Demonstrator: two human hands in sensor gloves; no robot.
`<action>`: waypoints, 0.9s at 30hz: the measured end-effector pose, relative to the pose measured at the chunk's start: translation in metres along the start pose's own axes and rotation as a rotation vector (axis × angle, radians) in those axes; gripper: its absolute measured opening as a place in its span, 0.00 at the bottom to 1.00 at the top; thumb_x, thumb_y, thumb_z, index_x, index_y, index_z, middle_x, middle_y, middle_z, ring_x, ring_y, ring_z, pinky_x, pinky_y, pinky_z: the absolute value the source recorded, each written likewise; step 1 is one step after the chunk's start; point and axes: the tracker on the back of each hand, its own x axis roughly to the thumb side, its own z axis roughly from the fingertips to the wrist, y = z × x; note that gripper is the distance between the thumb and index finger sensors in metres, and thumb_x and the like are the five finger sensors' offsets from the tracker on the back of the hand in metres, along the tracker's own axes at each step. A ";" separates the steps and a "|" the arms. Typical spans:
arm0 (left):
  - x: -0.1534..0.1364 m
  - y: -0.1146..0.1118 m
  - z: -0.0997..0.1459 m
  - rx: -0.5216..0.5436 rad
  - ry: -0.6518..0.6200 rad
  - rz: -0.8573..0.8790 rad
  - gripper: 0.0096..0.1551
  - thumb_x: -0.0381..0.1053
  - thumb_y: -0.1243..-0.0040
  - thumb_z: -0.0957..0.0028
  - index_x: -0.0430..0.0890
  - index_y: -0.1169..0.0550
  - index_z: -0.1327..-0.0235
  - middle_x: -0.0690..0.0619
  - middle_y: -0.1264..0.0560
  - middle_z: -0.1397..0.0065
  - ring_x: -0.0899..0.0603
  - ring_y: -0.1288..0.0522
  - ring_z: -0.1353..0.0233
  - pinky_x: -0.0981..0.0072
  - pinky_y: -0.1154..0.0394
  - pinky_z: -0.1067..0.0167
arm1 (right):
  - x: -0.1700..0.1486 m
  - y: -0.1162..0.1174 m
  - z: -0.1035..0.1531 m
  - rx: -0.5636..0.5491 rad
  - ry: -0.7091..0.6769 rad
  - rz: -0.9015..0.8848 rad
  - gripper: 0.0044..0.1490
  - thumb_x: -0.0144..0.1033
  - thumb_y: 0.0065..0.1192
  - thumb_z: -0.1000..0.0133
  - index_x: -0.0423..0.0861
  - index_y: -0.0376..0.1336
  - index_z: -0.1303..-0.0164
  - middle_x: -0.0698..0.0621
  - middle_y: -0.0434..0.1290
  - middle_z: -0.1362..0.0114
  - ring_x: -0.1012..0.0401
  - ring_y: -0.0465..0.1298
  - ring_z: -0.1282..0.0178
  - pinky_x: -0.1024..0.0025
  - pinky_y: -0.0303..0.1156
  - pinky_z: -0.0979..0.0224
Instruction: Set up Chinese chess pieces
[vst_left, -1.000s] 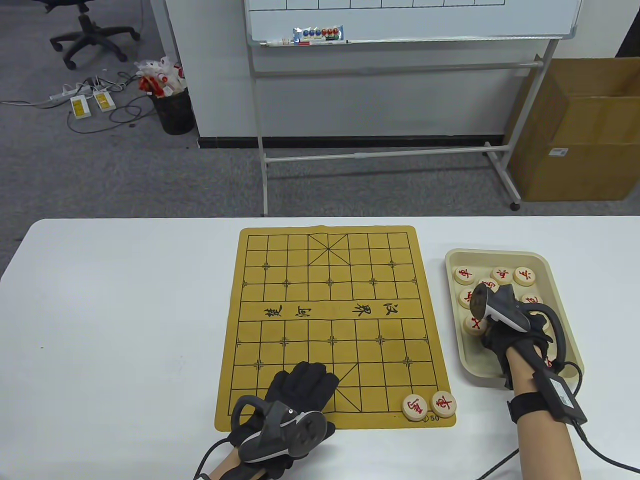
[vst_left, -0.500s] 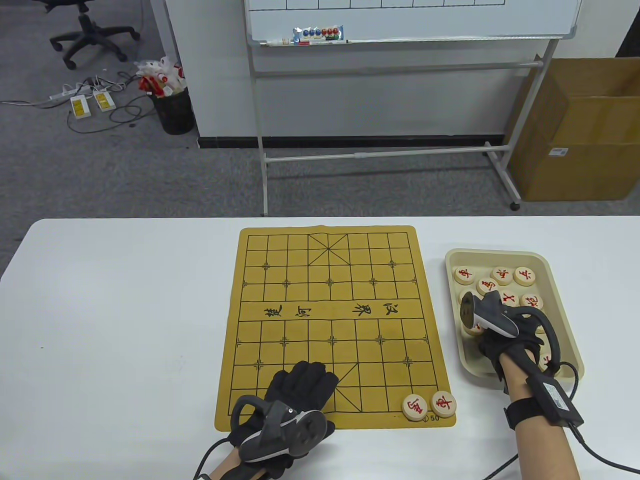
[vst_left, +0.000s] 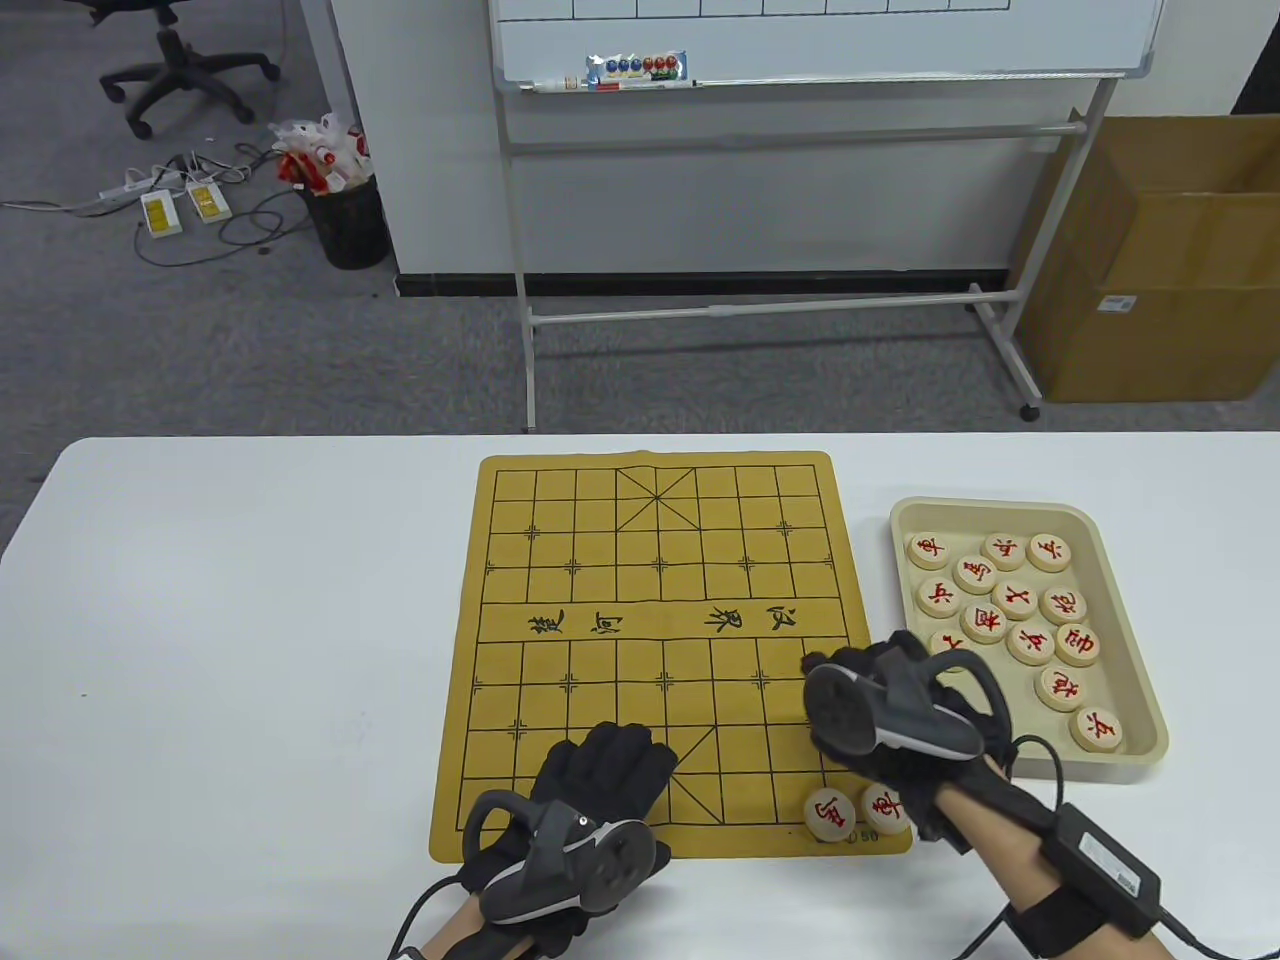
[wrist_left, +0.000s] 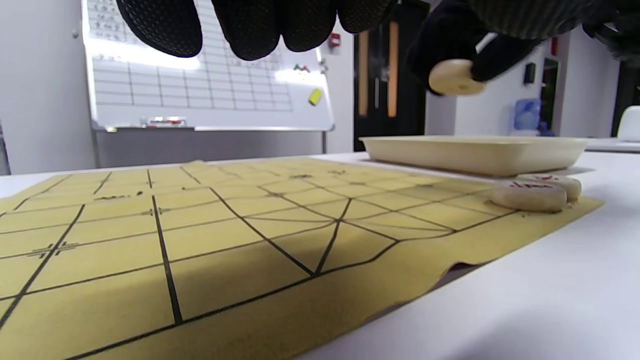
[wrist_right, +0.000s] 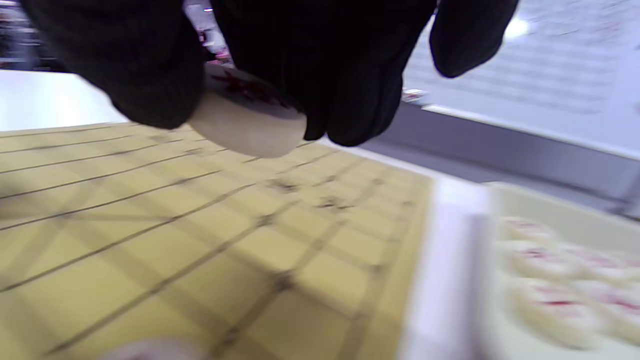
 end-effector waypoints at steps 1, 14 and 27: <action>-0.001 0.001 0.000 0.007 0.006 0.003 0.51 0.69 0.51 0.60 0.53 0.46 0.22 0.48 0.45 0.15 0.38 0.42 0.15 0.36 0.38 0.24 | 0.019 0.008 0.001 0.024 -0.042 0.026 0.48 0.55 0.69 0.52 0.48 0.60 0.22 0.45 0.74 0.25 0.50 0.78 0.31 0.38 0.60 0.19; -0.001 0.002 0.001 0.004 -0.002 0.010 0.51 0.69 0.51 0.60 0.53 0.46 0.22 0.47 0.45 0.15 0.38 0.42 0.15 0.37 0.38 0.24 | 0.059 0.065 0.003 0.123 -0.158 0.266 0.48 0.57 0.63 0.51 0.49 0.57 0.21 0.47 0.72 0.24 0.52 0.77 0.28 0.39 0.59 0.18; -0.001 0.002 0.001 0.001 0.004 0.005 0.51 0.69 0.51 0.60 0.53 0.46 0.22 0.47 0.45 0.15 0.38 0.42 0.15 0.37 0.38 0.24 | -0.091 -0.016 -0.007 -0.036 0.305 0.028 0.49 0.50 0.71 0.51 0.52 0.54 0.19 0.47 0.56 0.13 0.47 0.68 0.18 0.38 0.63 0.20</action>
